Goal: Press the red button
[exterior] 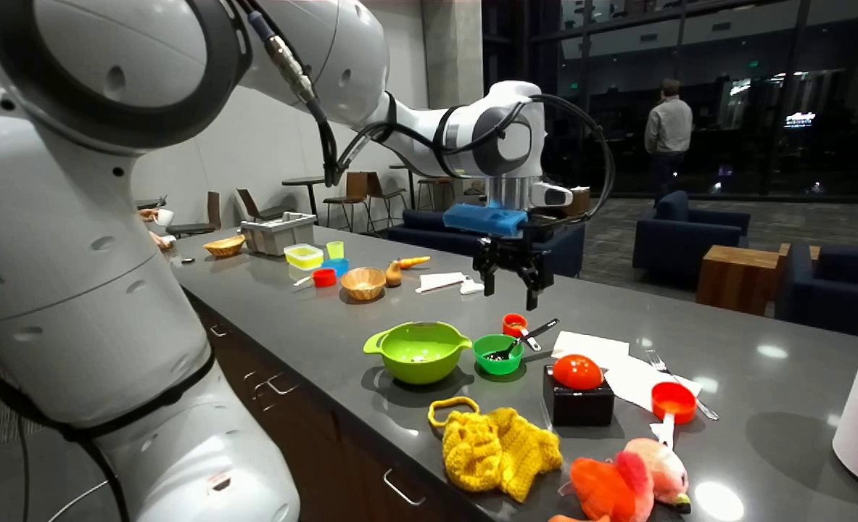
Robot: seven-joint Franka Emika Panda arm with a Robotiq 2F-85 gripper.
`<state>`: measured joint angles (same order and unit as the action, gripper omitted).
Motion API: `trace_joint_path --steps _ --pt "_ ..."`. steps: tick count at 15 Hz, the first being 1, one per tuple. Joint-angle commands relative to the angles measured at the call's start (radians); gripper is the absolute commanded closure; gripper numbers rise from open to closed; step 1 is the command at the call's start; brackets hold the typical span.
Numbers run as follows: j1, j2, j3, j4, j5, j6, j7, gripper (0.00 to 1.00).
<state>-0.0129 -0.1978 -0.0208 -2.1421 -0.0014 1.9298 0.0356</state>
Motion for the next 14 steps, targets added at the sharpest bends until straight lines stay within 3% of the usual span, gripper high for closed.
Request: trace_joint_path --steps 1,14 --pt "0.017 -0.069 0.001 -0.055 0.051 -0.001 -0.084 0.0" --pt "0.054 -0.123 0.013 -0.119 0.071 -0.005 -0.174 0.0"
